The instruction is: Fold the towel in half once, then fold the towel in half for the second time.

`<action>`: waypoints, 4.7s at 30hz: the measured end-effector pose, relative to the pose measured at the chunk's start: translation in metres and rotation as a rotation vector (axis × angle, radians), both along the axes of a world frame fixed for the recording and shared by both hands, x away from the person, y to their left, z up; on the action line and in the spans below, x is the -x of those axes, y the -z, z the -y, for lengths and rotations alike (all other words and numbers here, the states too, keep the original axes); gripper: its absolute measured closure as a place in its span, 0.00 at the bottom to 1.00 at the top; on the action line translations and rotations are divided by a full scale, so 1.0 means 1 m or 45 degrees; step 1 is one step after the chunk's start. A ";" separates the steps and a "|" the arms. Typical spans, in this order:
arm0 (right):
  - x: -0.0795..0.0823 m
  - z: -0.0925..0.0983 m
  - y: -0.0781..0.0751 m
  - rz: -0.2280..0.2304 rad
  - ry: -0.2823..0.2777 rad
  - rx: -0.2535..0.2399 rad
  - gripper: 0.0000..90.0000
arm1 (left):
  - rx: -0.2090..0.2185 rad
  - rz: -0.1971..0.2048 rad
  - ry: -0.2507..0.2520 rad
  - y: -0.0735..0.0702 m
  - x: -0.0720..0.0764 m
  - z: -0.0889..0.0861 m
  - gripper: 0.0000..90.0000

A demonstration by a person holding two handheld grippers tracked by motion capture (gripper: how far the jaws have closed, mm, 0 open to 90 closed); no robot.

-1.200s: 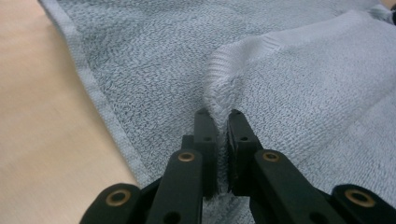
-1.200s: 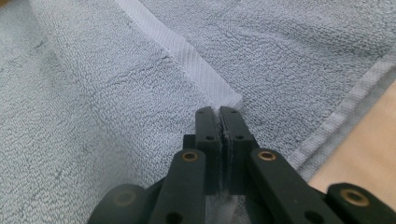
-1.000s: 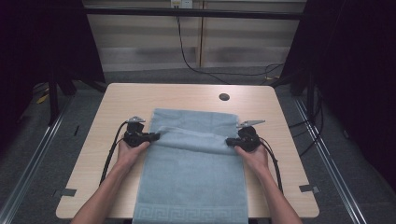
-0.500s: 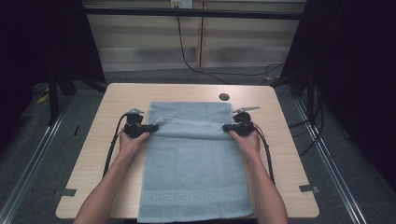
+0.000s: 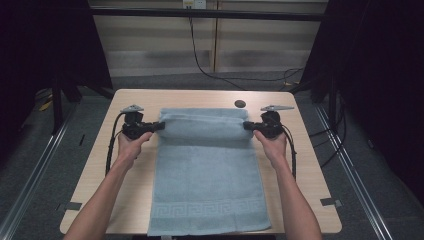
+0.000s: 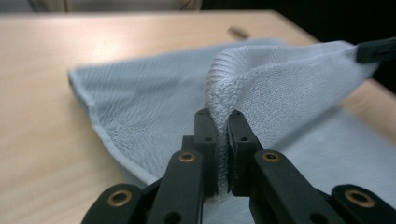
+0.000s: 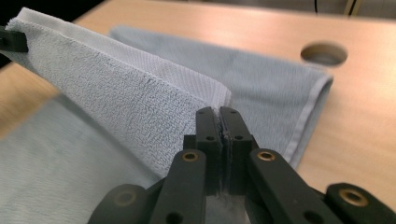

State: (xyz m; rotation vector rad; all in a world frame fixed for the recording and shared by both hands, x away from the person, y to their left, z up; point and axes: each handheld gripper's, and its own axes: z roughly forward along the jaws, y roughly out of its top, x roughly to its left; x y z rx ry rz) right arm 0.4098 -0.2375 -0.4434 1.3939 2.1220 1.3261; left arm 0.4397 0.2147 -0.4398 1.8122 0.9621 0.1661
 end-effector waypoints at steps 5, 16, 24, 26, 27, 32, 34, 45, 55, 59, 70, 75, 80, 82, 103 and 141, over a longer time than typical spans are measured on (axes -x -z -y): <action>0.015 0.006 -0.041 0.129 -0.015 -0.023 0.97 | 0.041 0.130 0.062 -0.043 0.024 0.003 0.94; 0.074 0.019 -0.099 0.318 -0.082 -0.094 0.97 | 0.101 0.255 0.217 -0.087 0.101 -0.001 0.94; 0.137 0.017 -0.071 0.275 -0.170 -0.058 0.97 | 0.077 0.156 0.253 -0.051 0.142 -0.007 0.94; 0.154 0.017 -0.053 0.229 -0.187 -0.049 0.97 | 0.022 0.084 0.250 -0.018 0.158 -0.009 0.94; 0.161 0.016 -0.043 0.201 -0.197 -0.043 0.97 | 0.011 0.058 0.265 -0.006 0.162 -0.008 0.94; 0.186 0.010 0.007 0.020 -0.246 -0.026 0.97 | -0.072 -0.044 0.312 0.030 0.181 -0.010 0.93; 0.196 0.007 0.017 -0.013 -0.270 0.008 0.95 | -0.128 -0.063 0.348 0.039 0.188 -0.011 0.93; 0.239 0.012 0.037 -0.116 -0.279 0.037 0.72 | -0.110 -0.043 0.440 0.039 0.216 -0.021 0.71; 0.202 0.004 0.024 -0.030 -0.289 -0.001 0.62 | -0.045 -0.012 0.370 0.022 0.170 -0.010 0.61; 0.173 -0.007 0.025 -0.028 -0.304 0.028 0.61 | -0.109 -0.033 0.334 0.031 0.146 -0.001 0.61; 0.069 -0.032 0.040 -0.106 -0.247 0.094 0.56 | -0.159 -0.083 0.182 0.051 0.074 0.015 0.58; 0.052 -0.049 0.055 -0.152 -0.250 0.145 0.53 | -0.221 -0.087 0.172 0.064 0.065 0.017 0.58; 0.049 -0.058 0.060 -0.124 -0.241 0.175 0.53 | -0.314 0.001 0.113 0.059 0.060 0.021 0.56; 0.050 -0.057 0.060 -0.117 -0.244 0.184 0.53 | -0.295 -0.031 0.096 0.063 0.057 0.021 0.57; 0.127 -0.048 0.056 -0.174 -0.341 0.181 0.53 | -0.279 -0.064 0.235 0.064 0.114 0.021 0.54; 0.068 0.012 0.054 -0.162 -0.188 0.124 0.49 | -0.266 -0.133 0.163 0.060 0.063 0.001 0.51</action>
